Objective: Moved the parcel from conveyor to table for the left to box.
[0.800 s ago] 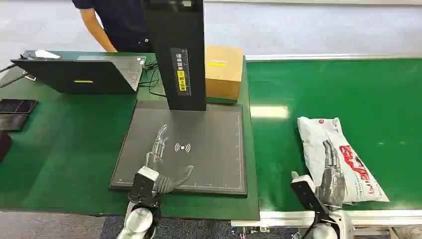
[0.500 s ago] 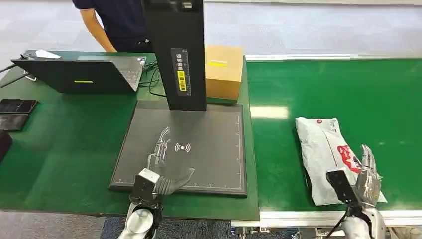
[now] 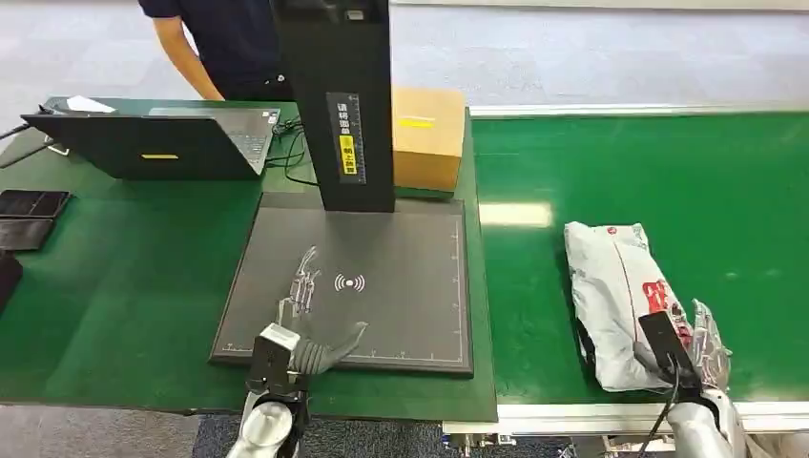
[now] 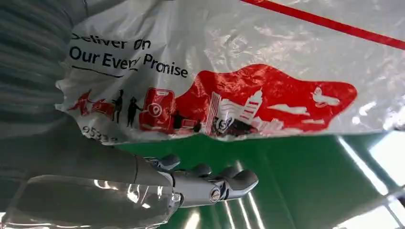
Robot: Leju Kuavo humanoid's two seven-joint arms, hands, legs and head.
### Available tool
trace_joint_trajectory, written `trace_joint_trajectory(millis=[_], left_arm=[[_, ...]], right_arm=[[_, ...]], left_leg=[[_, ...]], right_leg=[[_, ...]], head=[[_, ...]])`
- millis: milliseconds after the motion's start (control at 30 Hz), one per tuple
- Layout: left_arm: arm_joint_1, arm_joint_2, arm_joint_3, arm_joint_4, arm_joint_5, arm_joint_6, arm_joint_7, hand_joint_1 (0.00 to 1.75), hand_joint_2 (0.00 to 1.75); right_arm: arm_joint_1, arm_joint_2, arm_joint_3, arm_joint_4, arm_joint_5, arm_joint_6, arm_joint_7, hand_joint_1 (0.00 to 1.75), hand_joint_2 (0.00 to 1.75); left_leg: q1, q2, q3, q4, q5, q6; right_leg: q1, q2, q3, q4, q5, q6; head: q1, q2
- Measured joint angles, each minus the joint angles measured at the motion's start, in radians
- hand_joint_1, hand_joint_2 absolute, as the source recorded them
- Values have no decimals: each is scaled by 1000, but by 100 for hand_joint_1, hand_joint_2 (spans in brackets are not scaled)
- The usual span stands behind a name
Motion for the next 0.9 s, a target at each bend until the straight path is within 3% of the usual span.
trace_joint_trajectory(millis=[233,267,300,333,533,700,900], left_arm=[[1,-1,5,0,3,-8,0,0,175],[1,-1,5,0,4,-8,1,0,175],[1,-2,5,2,7,-8,2,0,175],[0,-2,3,5,12,-8,3,0,175],[-13,-5,-28,48,37,-16,-3,0,175],[-40,-5,-74,93,76,-32,-6,0,175],[-65,-6,-84,104,113,-6,-2,0,175]], right_arm=[[-47,-16,44,66,31,67,47,5,175],[-46,-17,44,66,27,69,44,124,175],[-43,-19,43,66,20,67,32,136,175],[-36,-19,42,66,9,62,16,175,175],[59,-10,8,1,-69,23,-70,175,175],[188,15,-90,-166,-86,52,-87,173,175],[281,70,-171,-366,-80,58,-132,175,175]], left_leg=[[1,4,8,0,-2,3],[1,4,9,0,-2,3],[1,4,9,1,-1,3],[1,4,9,1,-1,4],[1,0,8,2,-1,5],[0,-11,2,3,0,6],[0,-8,-3,3,-1,6]], right_leg=[[0,3,8,-4,2,2],[0,3,8,-4,2,3],[0,3,8,-4,2,3],[0,3,8,-4,3,3],[0,-1,10,-5,2,4],[0,-11,10,-5,0,8],[-1,-7,4,-5,0,8]], head=[[0,0],[0,0],[0,0],[0,0],[0,0],[0,0],[0,0]])
